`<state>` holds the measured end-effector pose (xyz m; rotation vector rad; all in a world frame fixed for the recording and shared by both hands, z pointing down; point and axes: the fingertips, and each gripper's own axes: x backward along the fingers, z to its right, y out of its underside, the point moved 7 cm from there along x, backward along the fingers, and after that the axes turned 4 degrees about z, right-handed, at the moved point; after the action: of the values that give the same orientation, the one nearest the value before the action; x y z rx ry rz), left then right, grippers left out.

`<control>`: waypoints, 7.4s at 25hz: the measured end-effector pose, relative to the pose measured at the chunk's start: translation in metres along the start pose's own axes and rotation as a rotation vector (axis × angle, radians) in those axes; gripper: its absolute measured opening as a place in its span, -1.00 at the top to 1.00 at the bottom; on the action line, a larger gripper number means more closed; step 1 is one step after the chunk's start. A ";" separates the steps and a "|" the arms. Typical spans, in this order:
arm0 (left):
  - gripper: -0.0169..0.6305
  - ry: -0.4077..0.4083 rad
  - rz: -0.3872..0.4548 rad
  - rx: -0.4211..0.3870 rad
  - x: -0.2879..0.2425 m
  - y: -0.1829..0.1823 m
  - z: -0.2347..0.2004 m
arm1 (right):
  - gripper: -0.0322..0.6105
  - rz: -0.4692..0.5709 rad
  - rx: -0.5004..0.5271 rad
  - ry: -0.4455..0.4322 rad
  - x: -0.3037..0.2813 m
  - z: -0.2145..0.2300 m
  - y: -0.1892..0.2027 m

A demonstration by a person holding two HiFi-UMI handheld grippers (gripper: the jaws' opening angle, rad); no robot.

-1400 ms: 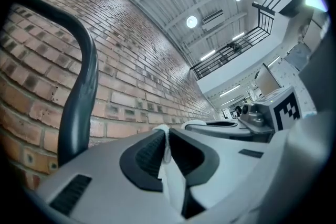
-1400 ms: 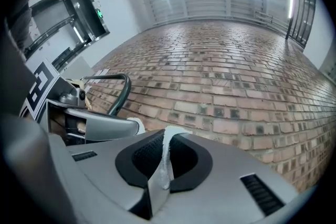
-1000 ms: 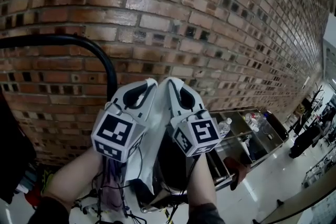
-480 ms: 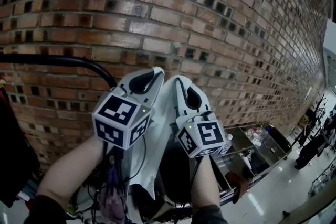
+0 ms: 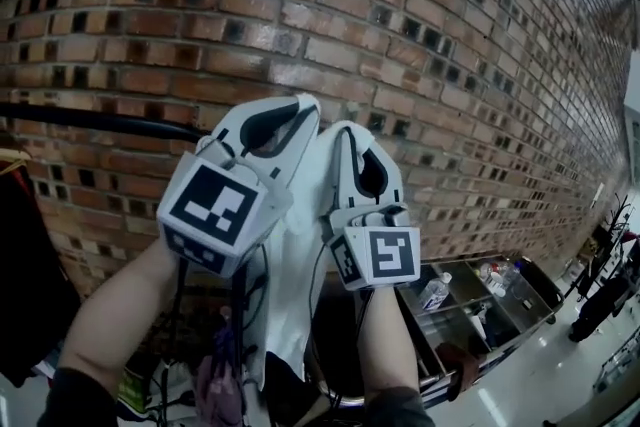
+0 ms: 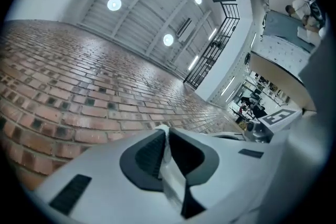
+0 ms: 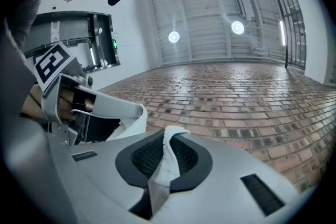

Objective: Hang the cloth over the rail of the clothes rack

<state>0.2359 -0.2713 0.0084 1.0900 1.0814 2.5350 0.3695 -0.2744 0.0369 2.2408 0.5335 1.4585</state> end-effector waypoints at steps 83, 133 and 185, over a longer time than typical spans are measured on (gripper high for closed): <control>0.83 -0.376 0.095 -0.108 0.487 -0.044 -0.348 | 0.80 0.284 0.074 0.032 -0.064 -0.354 -0.055; 0.82 -0.405 -0.412 0.136 0.625 0.223 -0.234 | 0.79 -0.379 -0.095 0.090 0.148 -0.423 0.173; 0.92 -0.366 -0.479 0.321 0.639 0.213 -0.082 | 0.87 -0.550 -0.234 0.045 0.244 -0.500 0.125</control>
<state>-0.2533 -0.2030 0.4734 1.1371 1.4575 1.7568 0.0133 -0.1858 0.4729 1.7021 0.8615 1.2095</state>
